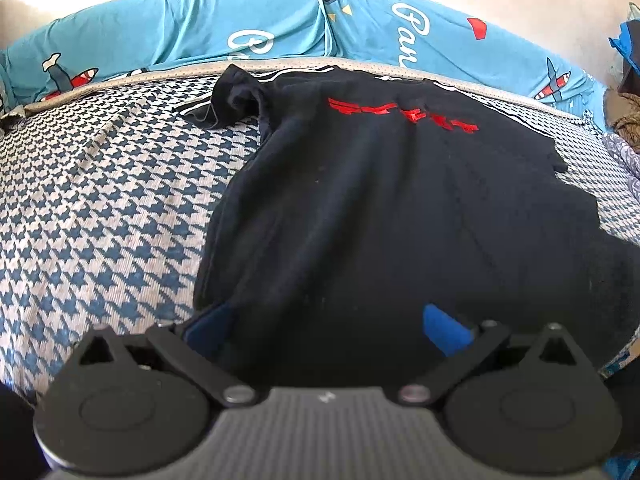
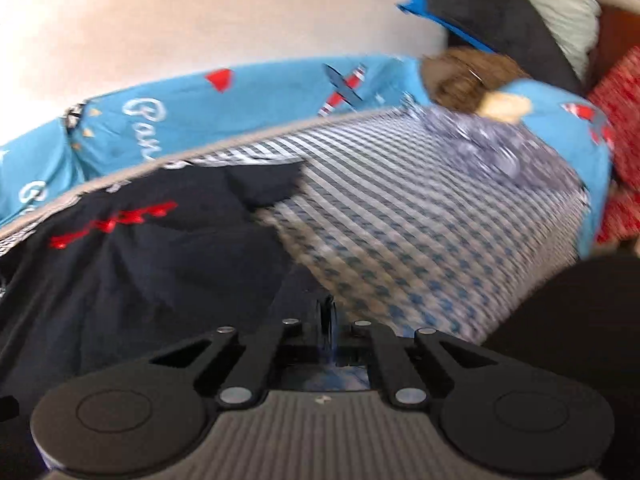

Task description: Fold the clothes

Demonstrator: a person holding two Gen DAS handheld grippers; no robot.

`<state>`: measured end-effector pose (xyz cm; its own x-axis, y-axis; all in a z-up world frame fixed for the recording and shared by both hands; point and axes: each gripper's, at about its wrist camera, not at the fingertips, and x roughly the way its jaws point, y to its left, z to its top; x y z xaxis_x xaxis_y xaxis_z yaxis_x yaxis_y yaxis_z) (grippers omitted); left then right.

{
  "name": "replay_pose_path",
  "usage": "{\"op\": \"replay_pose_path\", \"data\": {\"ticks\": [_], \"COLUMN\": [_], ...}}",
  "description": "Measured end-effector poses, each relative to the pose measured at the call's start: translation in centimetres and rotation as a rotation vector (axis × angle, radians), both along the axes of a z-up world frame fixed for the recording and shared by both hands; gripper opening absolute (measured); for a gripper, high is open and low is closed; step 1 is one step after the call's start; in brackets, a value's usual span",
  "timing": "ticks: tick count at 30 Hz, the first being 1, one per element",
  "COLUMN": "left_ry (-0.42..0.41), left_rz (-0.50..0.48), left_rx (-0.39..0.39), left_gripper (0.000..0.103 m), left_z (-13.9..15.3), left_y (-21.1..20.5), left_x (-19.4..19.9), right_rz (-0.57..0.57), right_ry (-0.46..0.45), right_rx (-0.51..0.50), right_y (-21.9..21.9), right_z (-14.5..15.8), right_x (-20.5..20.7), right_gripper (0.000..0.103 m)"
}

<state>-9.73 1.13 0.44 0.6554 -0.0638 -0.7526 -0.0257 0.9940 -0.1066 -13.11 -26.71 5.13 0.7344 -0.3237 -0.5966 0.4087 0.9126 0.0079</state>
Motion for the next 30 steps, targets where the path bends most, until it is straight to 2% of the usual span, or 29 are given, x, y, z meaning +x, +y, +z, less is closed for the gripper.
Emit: {"op": "replay_pose_path", "data": {"ticks": [3, 9, 13, 20, 30], "left_ry": [0.000, 0.000, 0.002, 0.004, 0.002], "left_rz": [0.009, 0.021, 0.031, 0.037, 0.039], "left_rx": [-0.011, -0.026, -0.038, -0.041, -0.043], "left_gripper": [0.103, 0.103, 0.103, 0.103, 0.103], "left_z": [0.1, 0.1, 0.1, 0.2, 0.2], "left_y": [0.1, 0.5, 0.7, 0.7, 0.7], "left_x": [0.0, -0.2, -0.1, -0.1, -0.2], "right_rz": [-0.017, 0.051, 0.008, -0.055, 0.000], "right_ry": [-0.001, -0.041, -0.060, -0.075, -0.008], "right_rx": [0.058, 0.097, 0.151, 0.106, 0.079], "right_y": [-1.1, -0.7, -1.8, -2.4, -1.8], "right_z": [-0.1, 0.5, 1.1, 2.0, 3.0], "right_x": [-0.1, 0.5, 0.1, -1.6, -2.2], "right_gripper": [0.006, 0.006, 0.006, 0.006, 0.006]}}
